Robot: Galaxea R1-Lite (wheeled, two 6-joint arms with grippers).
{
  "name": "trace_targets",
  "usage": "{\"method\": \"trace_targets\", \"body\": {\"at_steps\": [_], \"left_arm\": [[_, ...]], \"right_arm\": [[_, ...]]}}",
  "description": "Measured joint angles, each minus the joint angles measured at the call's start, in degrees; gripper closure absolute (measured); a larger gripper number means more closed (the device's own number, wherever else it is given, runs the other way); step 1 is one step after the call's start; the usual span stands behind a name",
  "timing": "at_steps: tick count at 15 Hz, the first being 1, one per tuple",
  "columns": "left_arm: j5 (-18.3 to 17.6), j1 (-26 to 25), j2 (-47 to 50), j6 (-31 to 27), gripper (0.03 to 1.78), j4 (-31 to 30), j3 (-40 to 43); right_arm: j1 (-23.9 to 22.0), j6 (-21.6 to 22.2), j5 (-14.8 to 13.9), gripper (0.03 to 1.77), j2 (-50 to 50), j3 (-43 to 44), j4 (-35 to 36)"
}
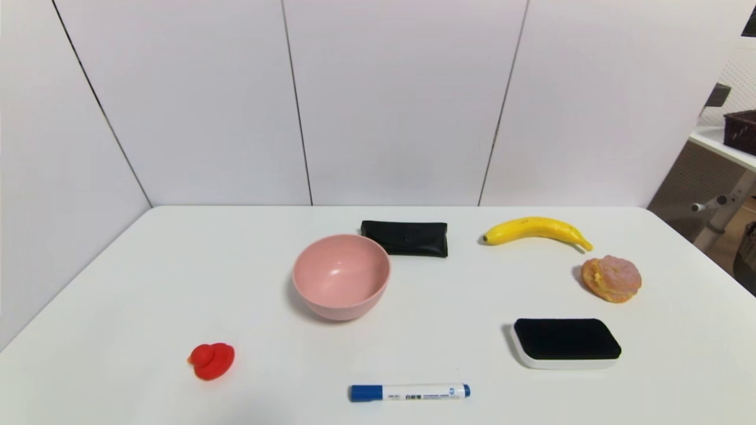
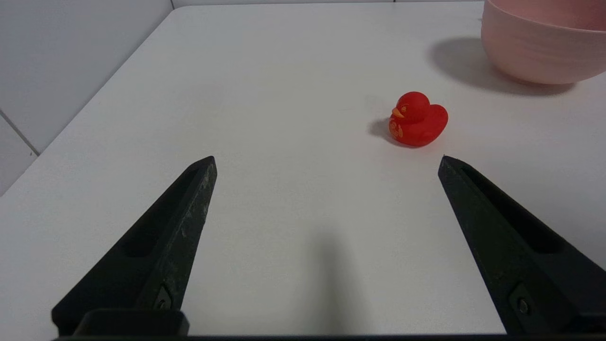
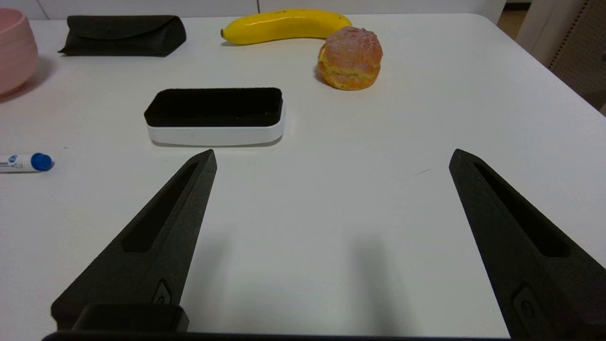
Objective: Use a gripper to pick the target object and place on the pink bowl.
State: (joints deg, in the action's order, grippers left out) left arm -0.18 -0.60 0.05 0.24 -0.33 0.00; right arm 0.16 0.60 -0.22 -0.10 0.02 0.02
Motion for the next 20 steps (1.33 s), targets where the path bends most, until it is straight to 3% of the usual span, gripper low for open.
{"method": "trace_targets", "body": {"at_steps": [3, 7, 12, 15, 17, 18, 20], "left_arm": [[0.0, 0.0, 0.0, 0.0, 0.12, 0.0, 0.0], [0.0, 0.0, 0.0, 0.0, 0.12, 0.02, 0.0], [0.0, 0.0, 0.0, 0.0, 0.12, 0.0, 0.0], [0.05, 0.0, 0.0, 0.0, 0.12, 0.02, 0.0], [0.0, 0.0, 0.0, 0.02, 0.12, 0.0, 0.0], [0.0, 0.0, 0.0, 0.0, 0.12, 0.0, 0.0], [0.0, 0.0, 0.0, -0.02, 0.12, 0.0, 0.0]], "right_arm": [[0.0, -0.55, 0.24, 0.1, -1.61, 1.05, 1.45], [0.72, -0.5, 0.95, 0.1, -11.62, 8.85, 5.53], [2.29, -1.11, 1.71, 0.1, -37.68, 33.32, 6.41], [2.32, -3.88, 3.28, 0.1, -54.89, 51.02, 4.02], [1.85, -7.2, 5.47, 0.1, -65.15, 63.26, -1.04], [1.24, -9.63, 7.9, 0.1, -70.24, 69.35, -5.1], [-1.21, -17.82, 15.65, 0.1, -78.95, 78.84, -15.43]]}}
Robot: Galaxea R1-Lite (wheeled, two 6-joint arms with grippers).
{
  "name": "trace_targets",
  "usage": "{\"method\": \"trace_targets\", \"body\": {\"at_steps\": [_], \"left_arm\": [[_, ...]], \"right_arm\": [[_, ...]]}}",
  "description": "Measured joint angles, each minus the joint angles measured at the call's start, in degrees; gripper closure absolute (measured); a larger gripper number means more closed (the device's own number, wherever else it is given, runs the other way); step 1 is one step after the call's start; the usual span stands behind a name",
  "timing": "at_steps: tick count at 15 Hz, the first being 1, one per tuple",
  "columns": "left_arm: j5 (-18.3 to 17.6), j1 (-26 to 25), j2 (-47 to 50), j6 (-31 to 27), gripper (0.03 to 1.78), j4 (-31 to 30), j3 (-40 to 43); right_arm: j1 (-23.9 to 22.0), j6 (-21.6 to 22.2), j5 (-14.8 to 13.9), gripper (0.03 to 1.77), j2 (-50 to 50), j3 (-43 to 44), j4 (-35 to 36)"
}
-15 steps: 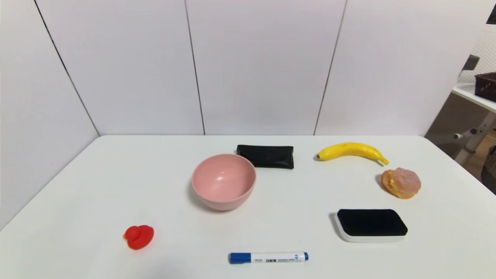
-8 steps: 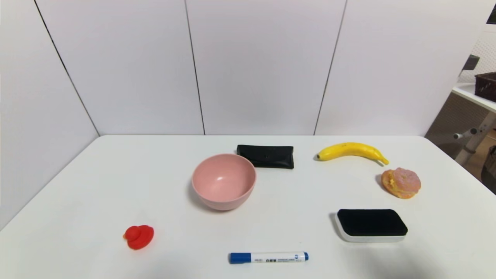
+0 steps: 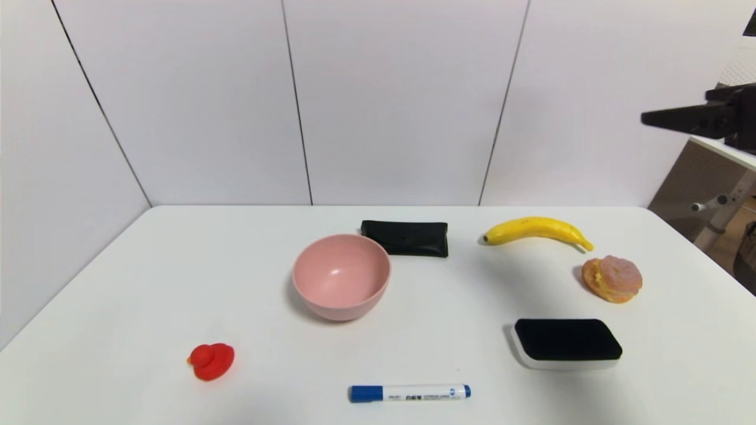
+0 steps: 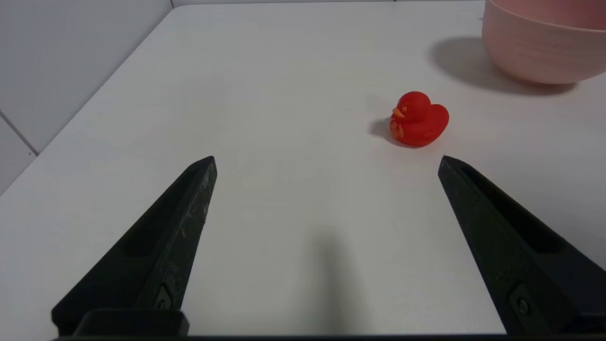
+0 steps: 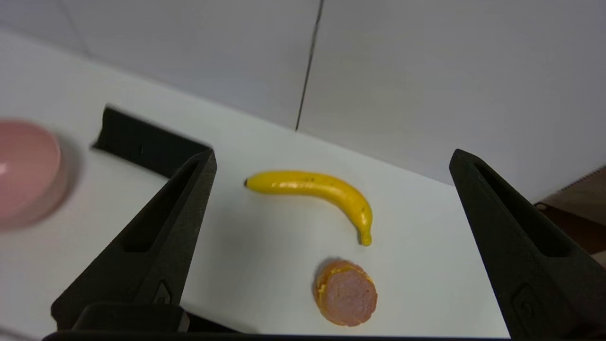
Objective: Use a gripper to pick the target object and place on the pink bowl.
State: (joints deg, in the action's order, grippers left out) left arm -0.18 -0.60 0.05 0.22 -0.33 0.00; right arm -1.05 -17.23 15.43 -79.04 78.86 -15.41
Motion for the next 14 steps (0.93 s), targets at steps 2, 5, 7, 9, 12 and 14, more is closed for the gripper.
{"method": "trace_targets", "body": {"at_steps": [2, 5, 7, 9, 12, 14], "left_arm": [[0.0, 0.0, 0.0, 0.0, 0.12, 0.02, 0.0], [0.02, 0.0, 0.0, 0.0, 0.12, 0.0, 0.0], [0.0, 0.0, 0.0, 0.0, 0.12, 0.0, 0.0], [-0.02, 0.0, 0.0, 0.0, 0.12, 0.0, 0.0], [0.0, 0.0, 0.0, 0.02, 0.12, 0.02, 0.0], [0.0, 0.0, 0.0, 0.02, 0.12, 0.02, 0.0]], "right_arm": [[-3.08, -13.01, 9.03, 0.1, -8.06, 6.11, -11.76], [-4.82, -30.98, 15.63, 0.1, -18.31, 10.52, -22.02], [-4.55, -38.39, 15.96, 0.1, -24.08, 12.73, -23.43], [-3.63, -40.51, 15.65, 0.1, -29.92, 16.23, -24.17], [-2.86, -40.27, 13.37, 0.1, -38.1, 24.05, -24.99], [-2.89, -38.61, 12.68, 0.1, -43.03, 29.05, -25.19]]}}
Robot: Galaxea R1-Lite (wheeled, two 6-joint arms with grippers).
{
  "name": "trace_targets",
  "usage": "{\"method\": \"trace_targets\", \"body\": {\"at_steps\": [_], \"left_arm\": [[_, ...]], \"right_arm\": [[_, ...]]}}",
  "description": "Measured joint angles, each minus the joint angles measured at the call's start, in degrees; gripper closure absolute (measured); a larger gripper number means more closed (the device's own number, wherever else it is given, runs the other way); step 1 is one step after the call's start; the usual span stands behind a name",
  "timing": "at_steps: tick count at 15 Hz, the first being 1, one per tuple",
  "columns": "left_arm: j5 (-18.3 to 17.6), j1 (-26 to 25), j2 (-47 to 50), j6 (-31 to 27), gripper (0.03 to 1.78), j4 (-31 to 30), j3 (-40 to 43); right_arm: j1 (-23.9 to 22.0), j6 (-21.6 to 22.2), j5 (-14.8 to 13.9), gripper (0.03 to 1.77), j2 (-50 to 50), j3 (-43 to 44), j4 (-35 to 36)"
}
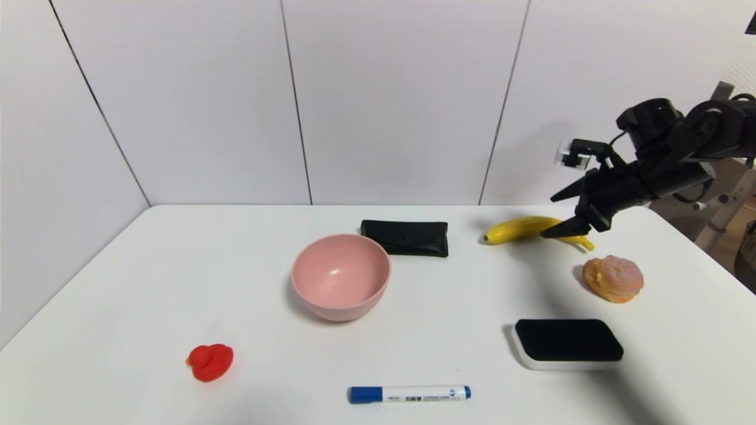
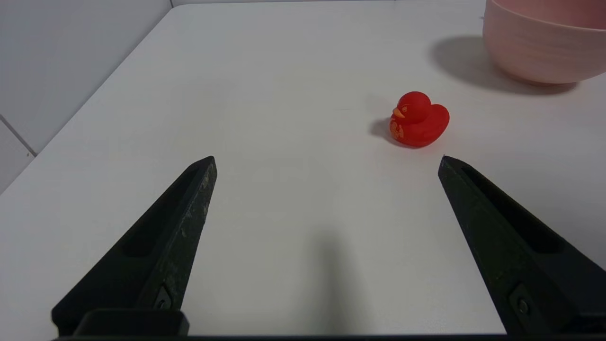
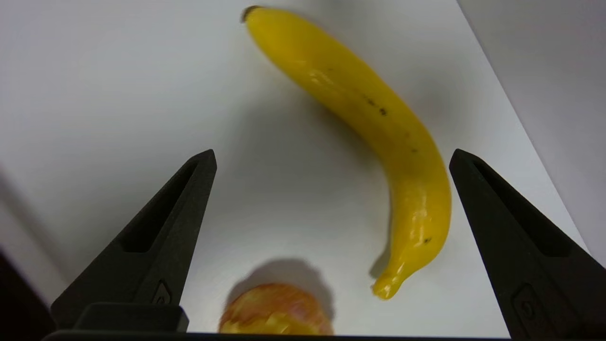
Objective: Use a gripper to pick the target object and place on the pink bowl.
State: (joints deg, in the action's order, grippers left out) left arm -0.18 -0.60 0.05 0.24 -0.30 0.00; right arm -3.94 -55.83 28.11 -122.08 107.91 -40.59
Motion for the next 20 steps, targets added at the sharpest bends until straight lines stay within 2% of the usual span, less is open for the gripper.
{"method": "trace_targets", "body": {"at_steps": [3, 7, 11, 20], "left_arm": [[0.02, 0.0, 0.0, -0.04, 0.12, 0.0, 0.0], [0.02, 0.02, 0.0, 0.0, 0.12, 0.0, 0.0], [0.0, 0.0, 0.0, 0.0, 0.12, 0.0, 0.0], [0.0, 0.0, 0.0, 0.0, 0.12, -0.02, 0.0]], "right_arm": [[-0.44, 5.1, -0.15, 0.09, -4.79, 3.22, 0.96], [-1.6, 6.78, 0.2, 0.09, -6.95, 3.69, 1.62], [-1.96, 13.28, -0.26, 0.09, -7.52, 3.72, 5.02], [-2.54, 12.57, -0.06, 0.09, -9.4, 3.72, 5.38]]}}
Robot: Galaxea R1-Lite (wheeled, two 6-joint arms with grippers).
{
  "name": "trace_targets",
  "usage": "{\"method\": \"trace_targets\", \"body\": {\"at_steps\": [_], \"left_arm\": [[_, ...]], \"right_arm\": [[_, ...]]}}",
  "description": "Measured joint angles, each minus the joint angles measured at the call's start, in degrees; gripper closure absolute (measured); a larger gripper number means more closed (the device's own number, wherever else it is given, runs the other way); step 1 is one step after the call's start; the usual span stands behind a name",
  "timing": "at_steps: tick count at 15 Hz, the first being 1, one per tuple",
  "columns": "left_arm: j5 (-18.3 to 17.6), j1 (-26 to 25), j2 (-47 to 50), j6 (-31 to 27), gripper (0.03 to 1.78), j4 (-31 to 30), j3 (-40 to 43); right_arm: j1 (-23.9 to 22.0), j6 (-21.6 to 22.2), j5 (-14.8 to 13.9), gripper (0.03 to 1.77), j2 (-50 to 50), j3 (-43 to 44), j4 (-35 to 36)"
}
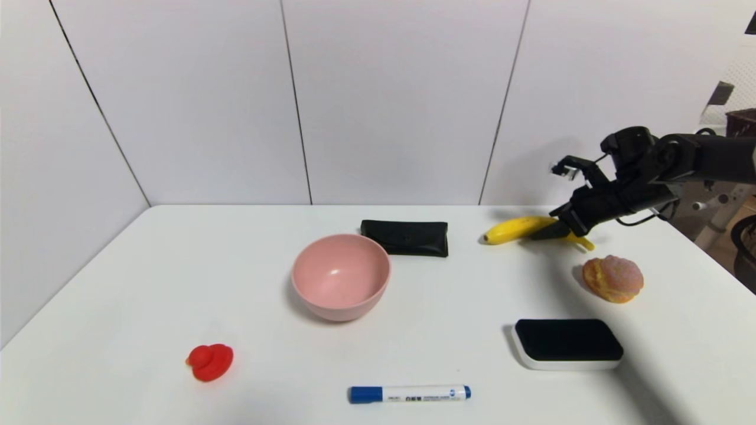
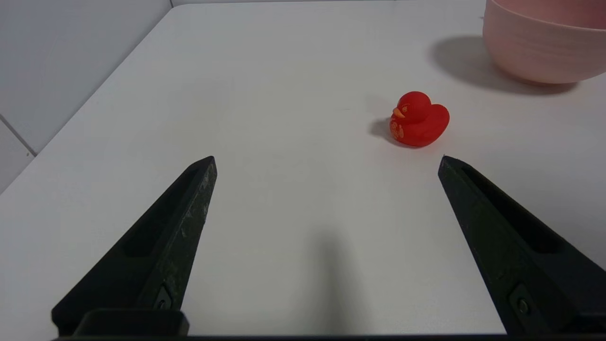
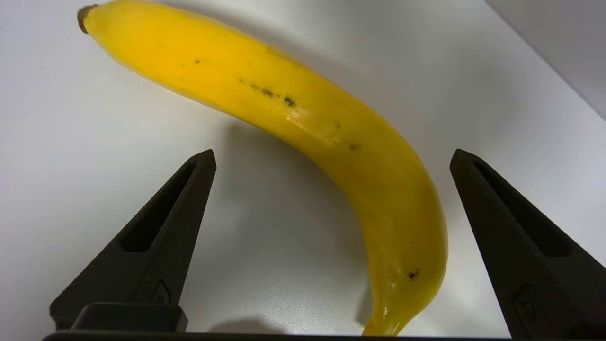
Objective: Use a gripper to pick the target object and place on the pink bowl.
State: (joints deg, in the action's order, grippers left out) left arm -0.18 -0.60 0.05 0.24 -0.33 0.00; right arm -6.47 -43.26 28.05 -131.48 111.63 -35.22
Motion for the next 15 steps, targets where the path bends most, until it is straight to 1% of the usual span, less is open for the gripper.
{"method": "trace_targets", "body": {"at_steps": [6, 10, 13, 15], "left_arm": [[0.0, 0.0, 0.0, 0.0, 0.12, 0.02, 0.0], [0.02, 0.0, 0.0, 0.0, 0.12, 0.02, 0.0], [0.02, 0.0, 0.0, 0.0, 0.12, 0.02, 0.0], [0.0, 0.0, 0.0, 0.0, 0.12, 0.0, 0.0]], "right_arm": [[0.17, -4.61, 0.02, 0.09, -2.01, 0.0, 0.0], [0.61, -5.08, 0.17, 0.09, -2.89, 0.0, 0.07], [0.67, -5.35, 0.12, 0.55, -2.95, 0.02, 0.0], [0.67, -5.27, -0.07, 0.82, -2.93, 0.02, -0.02]]}}
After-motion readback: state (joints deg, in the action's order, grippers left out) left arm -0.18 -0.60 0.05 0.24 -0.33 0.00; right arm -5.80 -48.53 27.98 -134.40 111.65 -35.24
